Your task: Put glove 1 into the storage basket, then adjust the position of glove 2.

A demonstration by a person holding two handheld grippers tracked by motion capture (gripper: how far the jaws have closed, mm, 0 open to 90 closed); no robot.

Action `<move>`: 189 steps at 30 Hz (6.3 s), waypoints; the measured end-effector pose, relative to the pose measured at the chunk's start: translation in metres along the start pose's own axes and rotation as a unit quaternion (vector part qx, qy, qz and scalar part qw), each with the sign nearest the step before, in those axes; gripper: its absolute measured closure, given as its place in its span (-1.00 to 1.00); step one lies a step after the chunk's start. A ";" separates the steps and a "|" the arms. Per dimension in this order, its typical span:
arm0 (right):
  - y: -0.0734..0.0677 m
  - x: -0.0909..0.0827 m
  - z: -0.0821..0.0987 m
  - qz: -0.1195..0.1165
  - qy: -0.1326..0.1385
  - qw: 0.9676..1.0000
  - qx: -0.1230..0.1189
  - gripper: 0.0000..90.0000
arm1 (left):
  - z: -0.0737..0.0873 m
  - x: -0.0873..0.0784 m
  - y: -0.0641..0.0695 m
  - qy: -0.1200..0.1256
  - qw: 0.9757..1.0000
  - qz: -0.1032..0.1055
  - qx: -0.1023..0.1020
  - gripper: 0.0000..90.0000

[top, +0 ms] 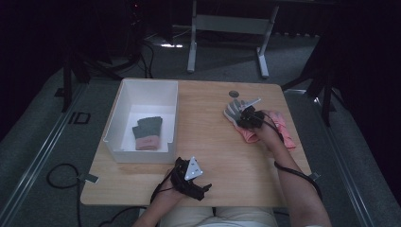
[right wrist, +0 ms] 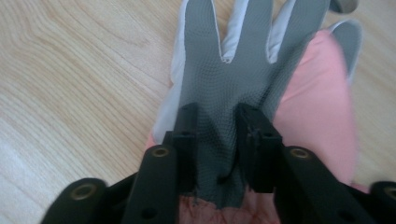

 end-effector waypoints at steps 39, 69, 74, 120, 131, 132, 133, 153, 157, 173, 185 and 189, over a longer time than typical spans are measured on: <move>-0.138 -0.110 -0.012 0.059 0.172 0.960 0.214 0.95 | 0.000 -0.003 0.001 0.022 1.000 0.008 -0.004 -1.00; -0.148 -0.016 0.015 0.024 0.088 0.965 0.247 0.77 | 0.003 -0.001 0.006 0.014 1.000 0.020 0.012 -1.00; -0.149 -0.043 0.003 0.007 0.119 0.968 0.222 0.63 | 0.004 0.000 0.006 0.011 1.000 0.021 0.012 -1.00; 0.040 -0.075 0.099 0.095 0.036 0.988 0.112 0.74 | 0.006 0.000 0.004 0.008 1.000 0.018 0.008 -1.00; 0.029 -0.110 0.079 0.097 0.074 0.974 0.190 0.90 | 0.006 0.001 0.003 0.007 1.000 0.016 0.006 -1.00; 0.025 -0.117 0.075 0.101 0.083 0.973 0.189 0.90 | 0.006 0.001 0.003 0.007 1.000 0.016 0.006 -1.00; 0.020 -0.125 0.072 0.103 0.094 0.972 0.187 0.90 | 0.006 0.001 0.003 0.007 1.000 0.017 0.007 -1.00; -0.070 -0.161 0.080 0.102 0.121 0.973 0.169 0.90 | 0.005 0.000 0.002 0.011 1.000 0.014 0.008 -1.00; -0.074 -0.149 0.088 0.097 0.113 0.973 0.176 0.89 | 0.005 0.000 0.002 0.010 1.000 0.015 0.009 -1.00; -0.061 -0.093 0.099 0.068 0.075 0.976 0.191 0.87 | 0.004 0.001 0.002 0.012 1.000 0.016 0.010 -1.00; -0.058 -0.093 0.098 0.054 0.062 0.983 0.166 0.67 | 0.005 0.000 0.001 0.010 1.000 0.014 0.010 -1.00; -0.061 -0.107 0.093 0.055 0.063 0.987 0.137 0.39 | 0.005 0.001 0.002 0.009 1.000 0.015 0.010 -1.00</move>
Point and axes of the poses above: each handheld gripper's, and its own axes: x roughly forward along the jaws, z roughly out of its underside, y roughly to its right, the point moved 2 cm from there along x, roughly forward along the jaws, and after that the axes turned 15 degrees about -z, right-handed, at the moved point
